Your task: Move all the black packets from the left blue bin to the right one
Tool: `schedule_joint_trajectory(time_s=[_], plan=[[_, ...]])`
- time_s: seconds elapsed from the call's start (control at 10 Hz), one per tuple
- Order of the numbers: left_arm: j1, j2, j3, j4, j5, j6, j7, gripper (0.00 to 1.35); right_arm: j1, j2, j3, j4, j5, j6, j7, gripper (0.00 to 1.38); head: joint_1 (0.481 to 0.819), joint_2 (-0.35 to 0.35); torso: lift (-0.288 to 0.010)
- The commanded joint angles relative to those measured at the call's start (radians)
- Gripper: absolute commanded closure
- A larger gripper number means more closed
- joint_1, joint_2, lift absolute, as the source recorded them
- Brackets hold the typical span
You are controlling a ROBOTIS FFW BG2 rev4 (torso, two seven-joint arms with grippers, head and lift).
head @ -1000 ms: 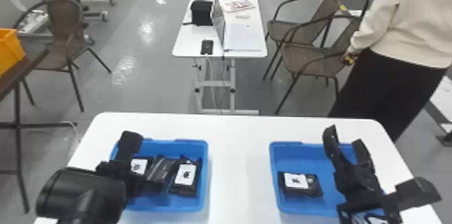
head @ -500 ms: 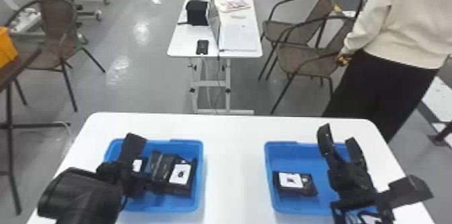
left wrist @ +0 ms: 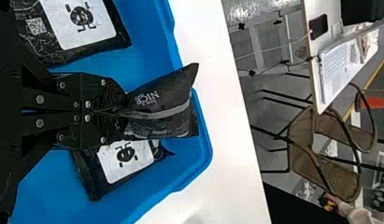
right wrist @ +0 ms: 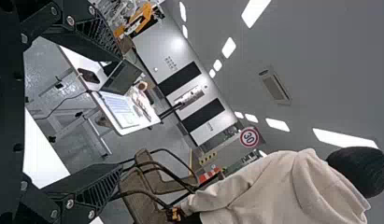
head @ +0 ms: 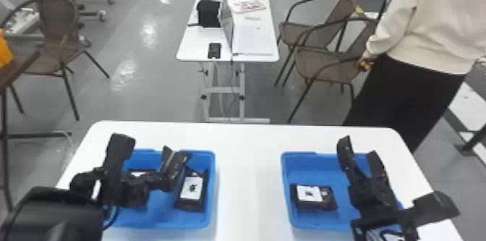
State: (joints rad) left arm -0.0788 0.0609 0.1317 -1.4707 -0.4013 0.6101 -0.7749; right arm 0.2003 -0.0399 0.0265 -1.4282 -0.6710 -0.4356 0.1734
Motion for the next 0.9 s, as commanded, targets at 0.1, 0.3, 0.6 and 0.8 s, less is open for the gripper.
schedule_joint_trajectory(time_s=[0.1, 0.3, 0.6, 0.8], plan=[[0.039, -0.001, 0.022, -0.105, 0.030, -0.036, -0.106, 1.21, 0.002, 0.000, 0.010, 0.005, -0.022, 0.002, 0.009, 0.22, 0.695, -0.038, 0.000], [-0.004, 0.010, -0.006, -0.045, 0.139, -0.228, -0.179, 1.21, -0.016, 0.000, 0.018, 0.014, -0.039, 0.028, 0.044, 0.22, 0.695, -0.056, 0.000], [-0.164, 0.031, -0.207, 0.334, 0.371, -0.616, -0.185, 1.21, -0.065, 0.000, 0.021, 0.040, -0.039, 0.057, 0.118, 0.22, 0.695, -0.112, 0.000], [-0.263, 0.014, -0.322, 0.498, 0.412, -0.652, -0.184, 1.21, -0.114, 0.000, 0.024, 0.075, -0.038, 0.089, 0.170, 0.21, 0.695, -0.168, 0.000]])
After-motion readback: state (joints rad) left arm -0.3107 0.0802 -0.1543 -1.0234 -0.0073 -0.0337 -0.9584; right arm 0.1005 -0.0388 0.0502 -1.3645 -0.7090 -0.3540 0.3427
